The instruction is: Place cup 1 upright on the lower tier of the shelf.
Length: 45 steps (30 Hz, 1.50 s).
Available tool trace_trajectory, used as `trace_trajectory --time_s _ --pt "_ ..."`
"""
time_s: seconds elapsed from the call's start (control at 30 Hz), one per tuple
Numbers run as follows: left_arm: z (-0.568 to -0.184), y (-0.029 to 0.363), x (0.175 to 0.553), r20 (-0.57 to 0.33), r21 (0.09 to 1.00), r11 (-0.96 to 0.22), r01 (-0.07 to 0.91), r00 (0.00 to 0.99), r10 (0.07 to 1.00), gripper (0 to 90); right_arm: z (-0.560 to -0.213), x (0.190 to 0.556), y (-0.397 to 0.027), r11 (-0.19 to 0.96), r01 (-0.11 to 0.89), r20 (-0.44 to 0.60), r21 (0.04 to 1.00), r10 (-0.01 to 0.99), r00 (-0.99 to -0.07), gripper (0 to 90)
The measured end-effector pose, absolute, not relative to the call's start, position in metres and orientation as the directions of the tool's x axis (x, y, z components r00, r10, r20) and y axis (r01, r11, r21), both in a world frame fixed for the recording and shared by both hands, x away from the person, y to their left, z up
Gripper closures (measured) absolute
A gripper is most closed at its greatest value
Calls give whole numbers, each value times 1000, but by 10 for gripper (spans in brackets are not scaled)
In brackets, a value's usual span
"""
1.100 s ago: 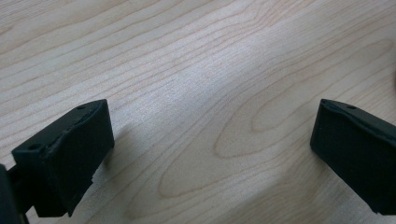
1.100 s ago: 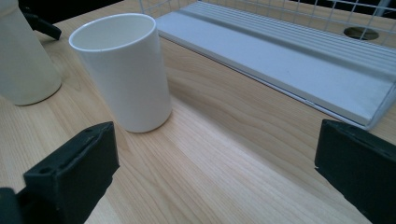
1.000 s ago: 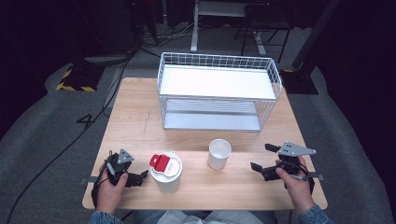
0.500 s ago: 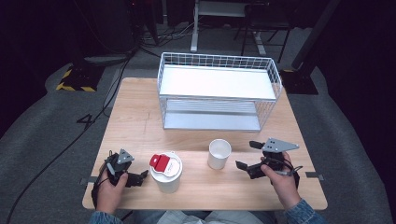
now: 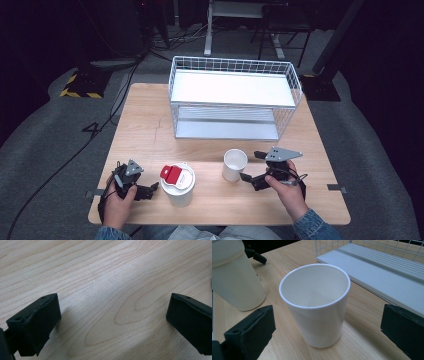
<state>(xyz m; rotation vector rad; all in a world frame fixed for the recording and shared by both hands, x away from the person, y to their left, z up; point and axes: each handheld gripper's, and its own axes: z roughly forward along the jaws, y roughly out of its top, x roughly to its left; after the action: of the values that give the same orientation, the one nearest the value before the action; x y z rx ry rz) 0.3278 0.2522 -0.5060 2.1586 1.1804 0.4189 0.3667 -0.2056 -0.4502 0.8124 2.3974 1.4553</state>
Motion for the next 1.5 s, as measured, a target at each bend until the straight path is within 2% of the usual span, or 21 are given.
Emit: trace_trajectory --time_s 0.4,0.63,0.9,0.93,0.97,1.5 --pt "-506 252 328 -23 664 -396 634 547 837 0 -465 377 -185 362 370 132 856 538 -832 8" --pt "-506 252 328 -23 664 -396 634 547 837 0 -472 379 -172 392 358 112 847 528 -842 28" --pt "-506 252 328 -23 664 -396 634 547 837 0 -480 380 -161 411 363 96 837 542 -835 120" --pt "-506 252 328 -23 664 -396 634 547 837 0 -482 380 -161 415 349 79 840 544 -835 190" --pt "-506 252 328 -23 664 -396 634 547 837 0 -482 380 -162 419 345 73 840 542 -837 202" --pt "-506 252 328 -23 664 -397 634 547 837 0 -476 379 -163 429 324 42 843 548 -835 217"
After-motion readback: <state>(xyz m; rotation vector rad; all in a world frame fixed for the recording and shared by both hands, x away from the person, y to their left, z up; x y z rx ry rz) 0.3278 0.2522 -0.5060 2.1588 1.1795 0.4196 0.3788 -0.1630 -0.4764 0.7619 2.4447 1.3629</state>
